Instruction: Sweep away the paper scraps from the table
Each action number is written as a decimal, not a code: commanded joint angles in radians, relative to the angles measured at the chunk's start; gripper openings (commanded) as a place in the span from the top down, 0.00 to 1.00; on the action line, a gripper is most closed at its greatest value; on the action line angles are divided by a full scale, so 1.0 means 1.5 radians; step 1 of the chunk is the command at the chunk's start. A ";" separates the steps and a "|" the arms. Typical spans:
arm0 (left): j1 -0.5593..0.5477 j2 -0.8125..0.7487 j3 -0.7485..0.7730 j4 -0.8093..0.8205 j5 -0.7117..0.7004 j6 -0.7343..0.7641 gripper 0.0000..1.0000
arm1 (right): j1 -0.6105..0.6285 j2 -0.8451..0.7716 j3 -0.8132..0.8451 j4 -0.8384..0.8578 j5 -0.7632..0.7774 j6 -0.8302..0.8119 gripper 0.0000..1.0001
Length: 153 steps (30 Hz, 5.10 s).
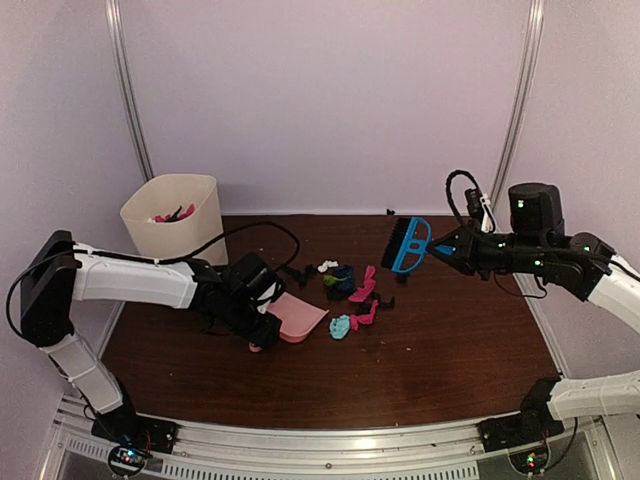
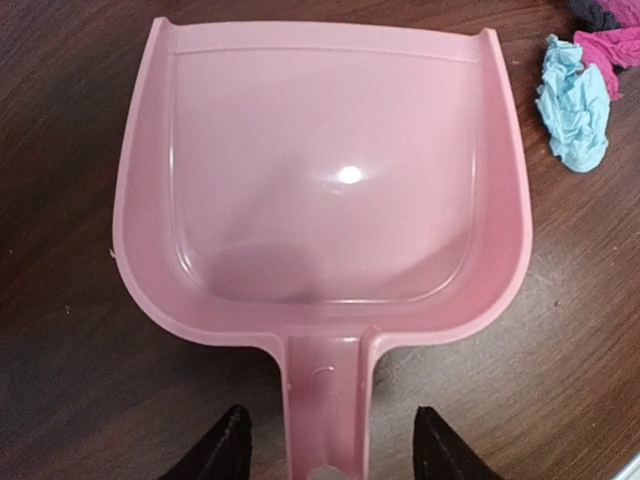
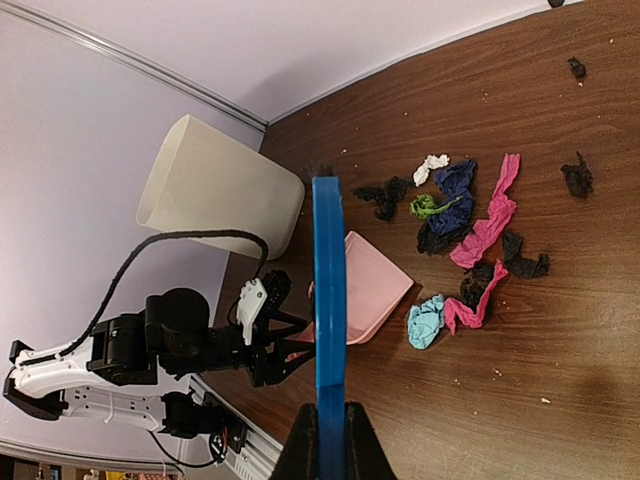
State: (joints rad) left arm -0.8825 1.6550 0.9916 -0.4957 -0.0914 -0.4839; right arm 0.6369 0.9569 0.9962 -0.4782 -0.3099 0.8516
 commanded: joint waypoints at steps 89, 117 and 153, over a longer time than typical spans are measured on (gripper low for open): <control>-0.037 -0.092 -0.498 0.915 -0.078 0.218 0.25 | -0.004 -0.035 0.021 -0.064 0.067 0.024 1.00; -0.005 0.000 -0.443 0.934 -0.061 0.195 0.47 | -0.003 0.012 0.042 -0.064 0.066 0.004 1.00; -0.005 -0.092 -0.420 0.808 -0.068 0.195 0.77 | -0.003 0.006 0.036 -0.067 0.053 -0.004 1.00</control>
State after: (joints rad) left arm -0.8955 1.5917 0.3382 0.7696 -0.1627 -0.2070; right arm 0.6369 0.9798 1.0508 -0.5980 -0.2295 0.8612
